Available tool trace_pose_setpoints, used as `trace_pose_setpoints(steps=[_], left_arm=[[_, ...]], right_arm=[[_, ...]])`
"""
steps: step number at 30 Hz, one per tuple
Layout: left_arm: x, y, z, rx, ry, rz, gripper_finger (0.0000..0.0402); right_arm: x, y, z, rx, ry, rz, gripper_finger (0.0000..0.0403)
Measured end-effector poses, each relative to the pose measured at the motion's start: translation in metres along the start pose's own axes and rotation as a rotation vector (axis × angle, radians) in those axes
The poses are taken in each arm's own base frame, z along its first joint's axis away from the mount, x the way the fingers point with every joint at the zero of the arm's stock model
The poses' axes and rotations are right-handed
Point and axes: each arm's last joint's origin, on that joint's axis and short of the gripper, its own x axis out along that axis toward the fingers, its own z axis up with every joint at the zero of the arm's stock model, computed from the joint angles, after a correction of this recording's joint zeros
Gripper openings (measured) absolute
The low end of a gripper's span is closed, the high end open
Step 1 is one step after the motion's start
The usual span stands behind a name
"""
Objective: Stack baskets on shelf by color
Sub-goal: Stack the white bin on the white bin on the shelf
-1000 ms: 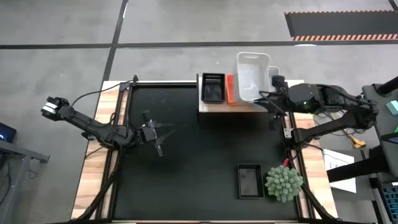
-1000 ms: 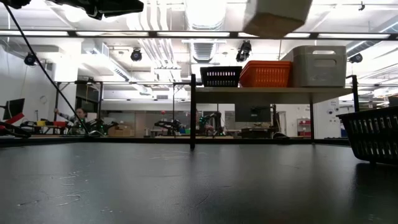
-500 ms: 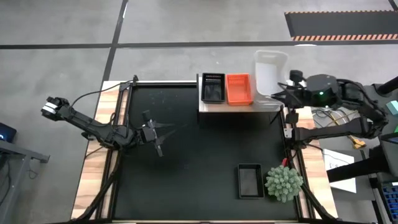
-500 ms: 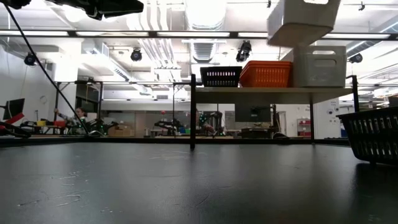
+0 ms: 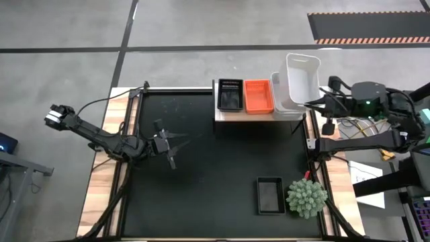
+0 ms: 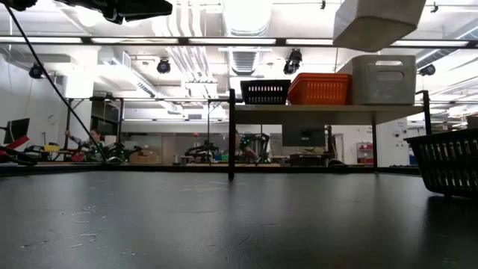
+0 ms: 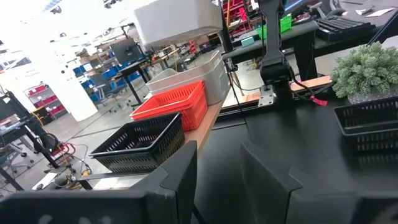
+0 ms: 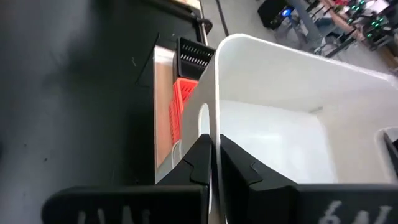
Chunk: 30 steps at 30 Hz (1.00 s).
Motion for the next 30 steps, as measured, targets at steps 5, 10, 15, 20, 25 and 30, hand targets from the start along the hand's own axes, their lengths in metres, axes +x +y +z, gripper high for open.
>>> trace_pose_setpoints(steps=[5, 10, 15, 20, 25, 30], left_arm=[[0.000, 0.000, 0.000, 0.000, 0.000, 0.000, 0.0106], [0.000, 0.000, 0.000, 0.012, 0.000, 0.000, 0.0106], [0.000, 0.000, 0.000, 0.017, 0.000, 0.000, 0.0106], [0.000, 0.000, 0.000, 0.017, 0.000, 0.000, 0.0106], [0.000, 0.000, 0.000, 0.017, 0.000, 0.000, 0.0106], [0.000, 0.000, 0.000, 0.017, -0.001, 0.000, 0.0106]], right_arm=[[0.003, 0.000, 0.001, -0.002, 0.012, -0.003, 0.0008], [0.008, 0.000, 0.003, 0.027, 0.024, 0.000, 0.0008], [0.019, 0.000, 0.008, 0.050, 0.052, 0.014, 0.0008], [0.065, 0.002, 0.025, 0.070, 0.175, 0.067, 0.0008], [0.087, 0.003, 0.032, 0.072, 0.221, 0.087, 0.0008], [0.092, -0.009, 0.047, 0.158, 0.242, 0.057, 0.0008]])
